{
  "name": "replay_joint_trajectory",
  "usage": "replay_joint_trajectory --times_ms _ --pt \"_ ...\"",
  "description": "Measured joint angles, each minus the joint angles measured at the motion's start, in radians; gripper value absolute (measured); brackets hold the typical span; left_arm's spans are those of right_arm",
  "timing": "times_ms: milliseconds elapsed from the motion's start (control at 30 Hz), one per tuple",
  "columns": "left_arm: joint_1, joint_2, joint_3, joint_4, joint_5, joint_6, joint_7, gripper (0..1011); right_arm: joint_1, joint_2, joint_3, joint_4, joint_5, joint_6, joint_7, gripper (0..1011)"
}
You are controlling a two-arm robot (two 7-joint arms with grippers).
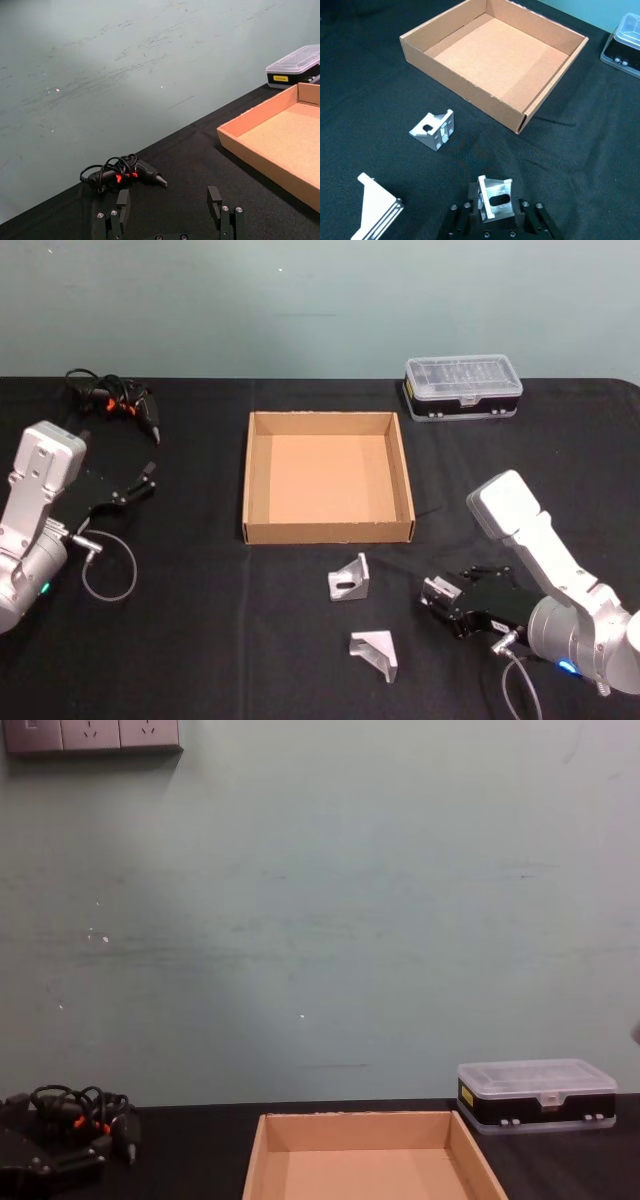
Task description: Use one hand to pick up the angle iron from the table and place it into the box.
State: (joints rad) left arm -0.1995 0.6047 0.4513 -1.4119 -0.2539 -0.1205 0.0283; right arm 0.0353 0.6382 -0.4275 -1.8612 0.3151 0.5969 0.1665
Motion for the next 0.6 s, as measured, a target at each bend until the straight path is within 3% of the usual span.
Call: replay_joint_trajectory --times_ms 367,600 --pt "0.000 0.000 0.000 0.000 0.000 0.000 0.000 1011 0.001 0.000 0.000 0.000 0.001 0.001 0.000 91" --pt "0.000 0.000 0.000 0.000 0.000 0.000 0.000 1011 0.001 0.000 0.000 0.000 0.001 0.001 0.000 58"
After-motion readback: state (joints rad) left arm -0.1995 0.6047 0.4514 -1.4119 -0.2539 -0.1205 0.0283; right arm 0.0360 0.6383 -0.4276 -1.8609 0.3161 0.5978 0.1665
